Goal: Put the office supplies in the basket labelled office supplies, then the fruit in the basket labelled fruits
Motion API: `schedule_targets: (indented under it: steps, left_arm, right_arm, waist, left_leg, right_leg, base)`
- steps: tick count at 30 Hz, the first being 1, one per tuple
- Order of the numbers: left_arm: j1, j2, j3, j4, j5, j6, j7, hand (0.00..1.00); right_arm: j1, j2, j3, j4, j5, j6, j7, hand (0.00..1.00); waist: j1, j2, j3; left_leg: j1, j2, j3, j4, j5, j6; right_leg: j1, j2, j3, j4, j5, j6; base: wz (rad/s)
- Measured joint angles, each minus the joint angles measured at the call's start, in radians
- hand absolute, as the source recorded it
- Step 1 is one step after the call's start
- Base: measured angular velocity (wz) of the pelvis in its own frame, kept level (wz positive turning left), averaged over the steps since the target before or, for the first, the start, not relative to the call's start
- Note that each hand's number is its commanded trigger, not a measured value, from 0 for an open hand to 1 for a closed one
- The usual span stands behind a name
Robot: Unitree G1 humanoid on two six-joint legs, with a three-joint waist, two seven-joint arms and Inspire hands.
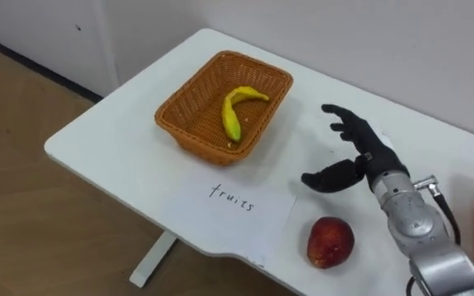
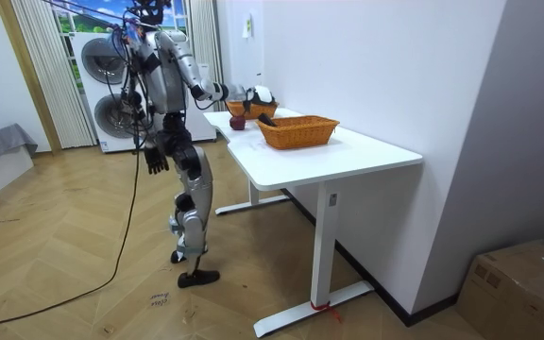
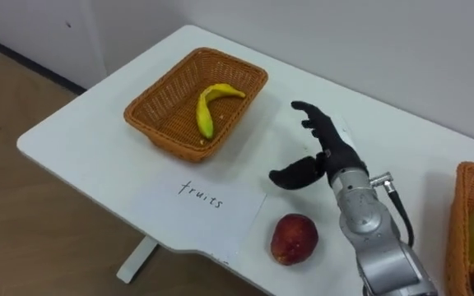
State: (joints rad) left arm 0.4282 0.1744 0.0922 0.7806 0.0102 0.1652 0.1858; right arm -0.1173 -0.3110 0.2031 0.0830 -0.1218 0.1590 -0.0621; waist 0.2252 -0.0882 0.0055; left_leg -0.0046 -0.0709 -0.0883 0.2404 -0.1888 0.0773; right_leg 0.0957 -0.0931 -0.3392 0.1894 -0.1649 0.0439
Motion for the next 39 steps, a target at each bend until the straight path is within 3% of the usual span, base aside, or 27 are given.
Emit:
schedule_targets:
  steps: [4, 9, 15, 21, 28, 35, 39]
  left_arm:
    - [0.0, 0.0, -0.019, 0.01, 0.001, -0.005, 0.009, 0.0]
    - [0.001, -0.01, -0.02, 0.017, 0.002, -0.005, 0.008, 0.0]
    - [-0.008, -0.006, -0.02, 0.019, 0.0, -0.01, 0.008, 0.0]
    - [-0.009, -0.007, -0.032, 0.035, 0.001, -0.023, 0.008, 0.0]
    - [-0.015, -0.009, -0.045, 0.042, 0.001, -0.023, 0.011, 0.0]
    - [-0.027, -0.016, -0.057, 0.044, 0.001, -0.024, 0.03, 0.0]
    - [-0.035, -0.021, -0.057, 0.045, -0.003, -0.032, 0.042, 0.0]
  right_arm:
    - [0.006, 0.01, 0.001, -0.052, 0.009, -0.028, 0.0, 0.0]
    - [0.028, 0.034, -0.001, -0.066, 0.013, -0.035, 0.0, 0.0]
    - [0.065, 0.052, 0.002, -0.146, 0.018, -0.036, 0.001, 0.0]
    - [0.066, 0.052, 0.002, -0.17, 0.056, -0.037, 0.007, 0.0]
    - [0.07, 0.052, 0.002, -0.18, 0.081, -0.037, 0.047, 0.0]
    - [0.106, 0.057, 0.002, -0.18, 0.079, -0.037, 0.076, 0.0]
    - [0.165, 0.081, 0.002, -0.179, 0.116, -0.036, 0.099, 0.0]
  waist:
    - [-0.01, 0.001, -0.0003]
    - [-0.014, 0.004, -0.0024]
    - [-0.051, 0.023, -0.0125]
    - [-0.084, 0.029, -0.0104]
    - [-0.087, 0.054, -0.0118]
    - [-0.087, 0.05, -0.0115]
    - [-0.089, 0.046, -0.0105]
  left_leg:
    - [0.003, 0.005, 0.008, -0.005, -0.001, -0.001]
    - [0.003, 0.009, 0.025, -0.009, -0.001, -0.001]
    - [0.002, 0.01, 0.033, -0.009, -0.002, 0.0]
    - [0.012, 0.013, 0.05, -0.014, -0.005, 0.002]
    - [0.012, 0.013, 0.06, -0.016, -0.006, 0.004]
    - [0.013, 0.015, 0.061, -0.021, -0.006, 0.004]
    - [0.015, 0.015, 0.061, -0.021, -0.006, 0.004]
  right_leg:
    - [-0.003, 0.005, 0.009, -0.002, 0.002, -0.002]
    - [-0.009, 0.006, 0.014, -0.001, 0.002, -0.003]
    - [-0.014, 0.006, 0.032, -0.001, 0.003, -0.002]
    - [-0.014, 0.006, 0.038, 0.001, 0.007, -0.004]
    - [-0.029, 0.005, 0.054, 0.015, 0.01, -0.002]
    - [-0.03, 0.008, 0.056, 0.014, 0.01, -0.002]
    - [-0.027, 0.008, 0.062, 0.013, 0.01, -0.002]
  base:
    - [-0.05]
    - [-0.07]
    - [-0.06]
    - [-0.09]
    - [-0.07]
    - [0.0]
    - [0.0]
